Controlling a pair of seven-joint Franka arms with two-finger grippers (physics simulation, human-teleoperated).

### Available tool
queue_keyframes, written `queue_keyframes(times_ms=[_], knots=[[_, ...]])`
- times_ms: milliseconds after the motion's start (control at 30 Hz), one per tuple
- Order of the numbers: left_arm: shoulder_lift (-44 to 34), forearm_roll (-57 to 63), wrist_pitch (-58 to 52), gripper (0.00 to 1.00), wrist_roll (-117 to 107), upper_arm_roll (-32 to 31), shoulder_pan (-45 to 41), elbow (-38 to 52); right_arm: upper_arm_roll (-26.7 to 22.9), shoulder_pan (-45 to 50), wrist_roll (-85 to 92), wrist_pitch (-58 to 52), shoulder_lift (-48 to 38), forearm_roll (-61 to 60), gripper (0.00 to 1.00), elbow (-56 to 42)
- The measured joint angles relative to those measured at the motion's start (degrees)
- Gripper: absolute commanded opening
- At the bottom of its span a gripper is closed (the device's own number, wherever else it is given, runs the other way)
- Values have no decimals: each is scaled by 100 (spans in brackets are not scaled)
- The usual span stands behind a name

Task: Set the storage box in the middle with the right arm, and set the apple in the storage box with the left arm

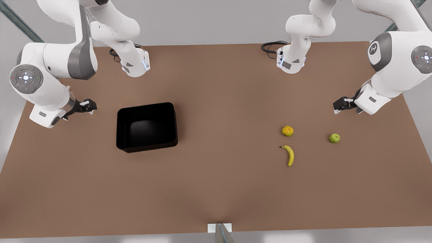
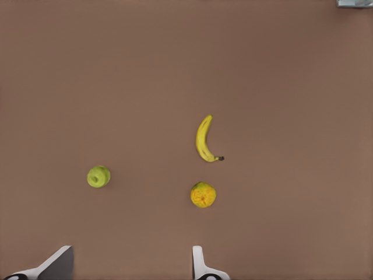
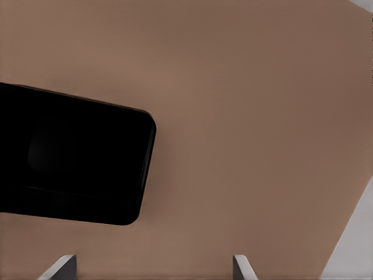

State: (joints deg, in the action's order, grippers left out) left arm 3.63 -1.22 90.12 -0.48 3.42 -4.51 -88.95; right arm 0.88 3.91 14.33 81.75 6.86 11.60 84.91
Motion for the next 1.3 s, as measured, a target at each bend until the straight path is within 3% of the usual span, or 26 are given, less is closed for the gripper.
queue_keyframes(times_ms=[100,200,233,300,367,400,467,733,767,833,867,900,1300], knots=[[90,-12,-141,100,-447,25,19,-8,-13,30,-64,57,313,0,100,195],[1025,-165,-220,100,-3187,96,40,0,17,-233,-690,2192,111,-22,100,2167],[1452,-344,-179,100,-3474,295,17,18,18,-159,-760,2835,106,-57,100,2656],[2094,-1217,-85,100,-3765,1320,68,233,-8,-172,-765,3619,97,-552,100,3456],[2240,-2222,474,100,-3788,1514,370,-229,-25,-199,-757,4547,97,-545,100,4104],[2242,-2836,595,100,-3736,1948,476,-686,-33,-282,-756,4631,121,-545,100,4155],[2574,-4140,695,100,-3723,2240,483,-1069,-59,-362,-747,4648,223,-550,100,4158],[3388,-6723,-4,100,-3460,2249,909,-1516,-167,-335,-765,4846,1022,-575,100,4121],[3425,-6850,-171,100,-3218,2299,1013,-1620,-167,-329,-765,4837,1045,-580,96,4121],[3512,-7021,-470,100,-2750,2472,1041,-1818,-167,-323,-765,4736,1046,-580,61,4106],[3590,-7072,-517,100,-2683,2577,1065,-1795,-167,-320,-758,4680,1037,-580,48,4097],[3694,-7106,-546,100,-2574,2584,1171,-1764,-167,-321,-754,4626,1036,-580,44,4068],[4383,-7322,-443,100,-2519,2435,1438,-1265,-167,-321,-668,4573,1213,-580,28,3989]])
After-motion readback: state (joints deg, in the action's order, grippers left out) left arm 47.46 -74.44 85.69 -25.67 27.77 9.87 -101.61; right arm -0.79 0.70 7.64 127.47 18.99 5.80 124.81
